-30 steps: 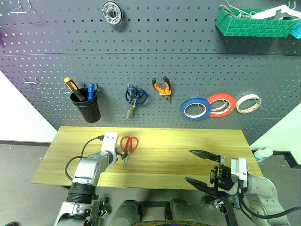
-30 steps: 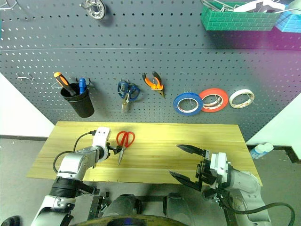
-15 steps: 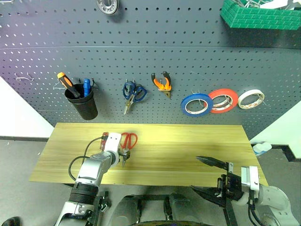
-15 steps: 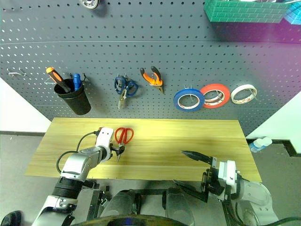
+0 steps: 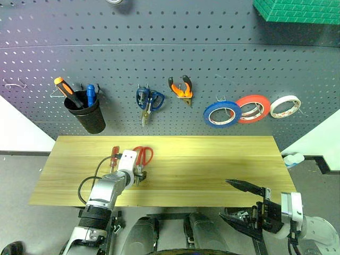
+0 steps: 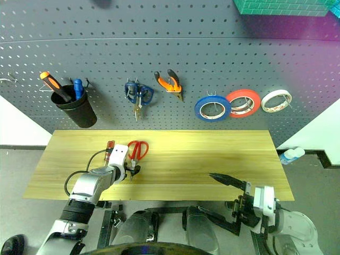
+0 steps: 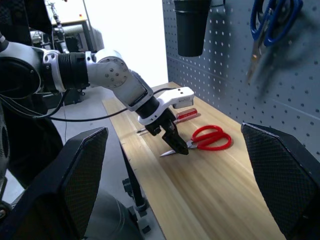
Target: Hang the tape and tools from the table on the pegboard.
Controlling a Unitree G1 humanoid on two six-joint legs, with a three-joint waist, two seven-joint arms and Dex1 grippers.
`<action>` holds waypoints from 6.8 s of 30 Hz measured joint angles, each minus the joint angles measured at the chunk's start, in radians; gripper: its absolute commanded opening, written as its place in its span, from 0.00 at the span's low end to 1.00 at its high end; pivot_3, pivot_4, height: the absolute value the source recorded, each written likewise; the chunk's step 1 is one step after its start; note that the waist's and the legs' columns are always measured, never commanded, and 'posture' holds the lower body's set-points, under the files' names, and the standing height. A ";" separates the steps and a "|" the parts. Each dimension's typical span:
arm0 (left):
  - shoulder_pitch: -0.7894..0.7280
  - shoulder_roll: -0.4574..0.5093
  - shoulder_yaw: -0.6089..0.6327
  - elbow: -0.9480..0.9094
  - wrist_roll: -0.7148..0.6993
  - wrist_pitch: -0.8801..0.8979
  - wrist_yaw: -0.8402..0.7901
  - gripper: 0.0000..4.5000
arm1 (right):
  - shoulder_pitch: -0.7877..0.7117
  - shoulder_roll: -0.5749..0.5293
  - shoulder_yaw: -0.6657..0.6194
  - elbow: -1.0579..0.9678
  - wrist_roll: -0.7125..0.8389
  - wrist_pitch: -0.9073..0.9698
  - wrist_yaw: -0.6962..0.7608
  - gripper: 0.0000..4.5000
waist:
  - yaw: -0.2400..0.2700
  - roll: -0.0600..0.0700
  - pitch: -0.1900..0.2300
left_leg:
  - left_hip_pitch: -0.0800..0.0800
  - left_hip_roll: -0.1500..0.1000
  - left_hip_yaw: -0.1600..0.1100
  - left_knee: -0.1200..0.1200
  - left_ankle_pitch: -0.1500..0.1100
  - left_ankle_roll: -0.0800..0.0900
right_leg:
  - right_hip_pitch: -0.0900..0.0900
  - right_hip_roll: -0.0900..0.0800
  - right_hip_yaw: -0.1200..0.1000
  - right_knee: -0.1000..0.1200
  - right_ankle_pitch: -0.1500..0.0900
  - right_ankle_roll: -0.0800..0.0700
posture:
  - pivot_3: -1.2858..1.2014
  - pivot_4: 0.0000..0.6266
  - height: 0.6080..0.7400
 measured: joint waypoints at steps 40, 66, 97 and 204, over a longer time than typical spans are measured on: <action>0.034 -0.036 0.020 0.000 0.011 -0.105 -0.028 0.05 | -0.053 -0.007 -0.032 -0.010 0.021 0.004 -0.011 1.00 | 0.001 0.000 0.005 | -0.001 0.000 0.000 0.000 0.000 0.000 | 0.000 0.000 -0.001 -0.001 0.000 0.001 | 0.47 0.25 0.95; 0.421 0.172 -0.019 -0.207 0.134 -0.907 -0.147 0.05 | -0.139 0.023 0.019 0.020 0.058 0.037 0.022 1.00 | 0.003 0.007 -0.008 | -0.001 0.000 0.002 0.000 0.000 0.000 | 0.000 -0.002 -0.001 -0.001 0.000 0.000 | 0.48 0.14 0.95; 0.384 0.223 0.103 -0.224 0.172 -1.325 -0.137 0.05 | -0.326 0.010 -0.103 0.084 0.288 0.308 -0.052 1.00 | 0.002 0.012 -0.053 | 0.007 0.000 0.003 0.003 0.000 0.000 | 0.008 -0.001 -0.001 0.002 0.002 0.002 | 0.48 0.09 0.95; 0.192 0.149 0.281 0.212 -0.054 -0.921 -0.110 1.00 | -0.464 -0.012 0.036 0.273 -0.108 0.108 0.104 1.00 | -0.022 0.006 -0.045 | 0.014 0.000 0.004 0.001 -0.001 0.001 | 0.013 -0.002 0.001 0.000 0.003 0.002 | 0.47 0.18 0.95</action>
